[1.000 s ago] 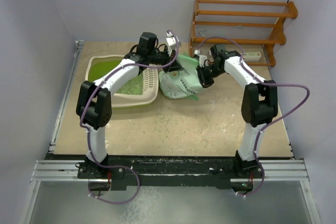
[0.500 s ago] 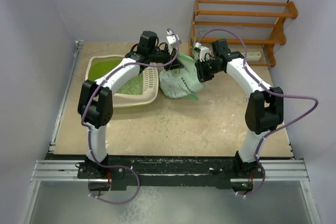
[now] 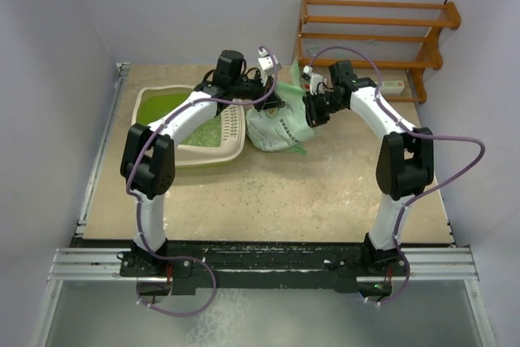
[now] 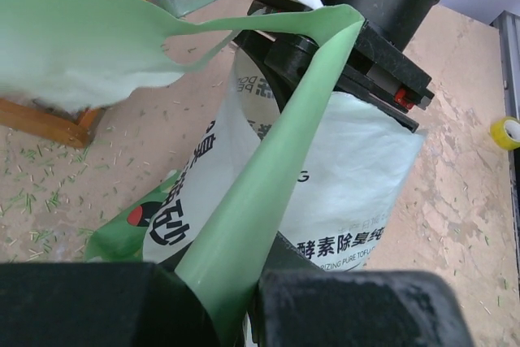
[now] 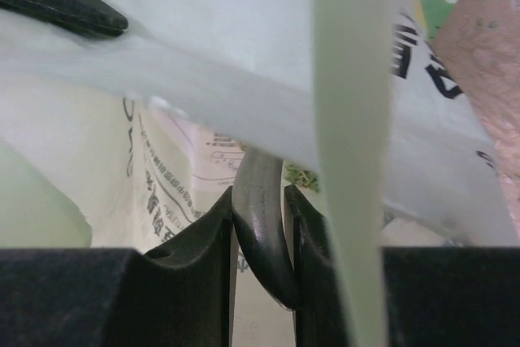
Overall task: Fill the litter box with clean litter
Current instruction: 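Scoop the cat litter from the cat litter bag.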
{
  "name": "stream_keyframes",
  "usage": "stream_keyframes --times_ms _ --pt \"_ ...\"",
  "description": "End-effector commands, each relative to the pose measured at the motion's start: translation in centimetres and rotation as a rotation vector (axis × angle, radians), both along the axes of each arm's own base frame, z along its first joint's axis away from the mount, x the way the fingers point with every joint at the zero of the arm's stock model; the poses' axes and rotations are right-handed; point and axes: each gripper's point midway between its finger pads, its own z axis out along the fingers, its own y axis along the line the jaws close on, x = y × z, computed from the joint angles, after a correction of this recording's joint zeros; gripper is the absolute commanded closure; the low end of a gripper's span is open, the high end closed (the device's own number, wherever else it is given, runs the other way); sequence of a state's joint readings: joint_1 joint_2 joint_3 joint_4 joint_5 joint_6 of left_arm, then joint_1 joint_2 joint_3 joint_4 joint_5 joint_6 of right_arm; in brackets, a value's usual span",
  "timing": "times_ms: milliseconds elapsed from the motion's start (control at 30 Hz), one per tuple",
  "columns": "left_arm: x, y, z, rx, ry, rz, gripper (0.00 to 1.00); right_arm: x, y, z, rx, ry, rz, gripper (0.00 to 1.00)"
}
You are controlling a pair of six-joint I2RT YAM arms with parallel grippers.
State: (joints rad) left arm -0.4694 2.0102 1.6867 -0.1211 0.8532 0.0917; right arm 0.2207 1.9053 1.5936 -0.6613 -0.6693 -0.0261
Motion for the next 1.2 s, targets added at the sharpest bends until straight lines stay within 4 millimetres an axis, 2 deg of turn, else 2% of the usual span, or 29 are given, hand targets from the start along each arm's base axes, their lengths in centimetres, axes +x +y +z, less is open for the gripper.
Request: stream_keyframes --times_ms 0,67,200,467,567,833,1167 --pt "-1.3 -0.9 0.2 -0.012 0.020 -0.031 0.97 -0.2 2.5 1.0 0.144 0.006 0.109 1.00" --pt "-1.2 -1.0 0.1 -0.013 0.022 -0.033 0.97 -1.4 3.3 1.4 0.213 0.061 0.148 1.00" --pt "-1.1 -1.1 0.1 -0.011 0.021 -0.028 0.97 -2.3 4.2 2.8 0.322 0.090 0.165 1.00" --pt "-0.9 -1.1 -0.1 -0.011 0.026 -0.019 0.97 -3.5 4.2 6.4 0.539 0.141 0.211 1.00" --pt "-0.7 -1.2 -0.3 -0.012 0.029 -0.016 0.97 -3.8 4.1 6.8 0.560 0.134 0.228 1.00" --pt "-0.5 -1.1 -0.1 -0.012 0.020 -0.003 0.97 -2.5 2.3 7.3 0.670 0.163 0.183 1.00" --pt "0.0 -1.1 0.8 -0.031 0.002 0.019 0.97 -3.0 0.4 7.6 0.717 0.149 0.174 1.00"
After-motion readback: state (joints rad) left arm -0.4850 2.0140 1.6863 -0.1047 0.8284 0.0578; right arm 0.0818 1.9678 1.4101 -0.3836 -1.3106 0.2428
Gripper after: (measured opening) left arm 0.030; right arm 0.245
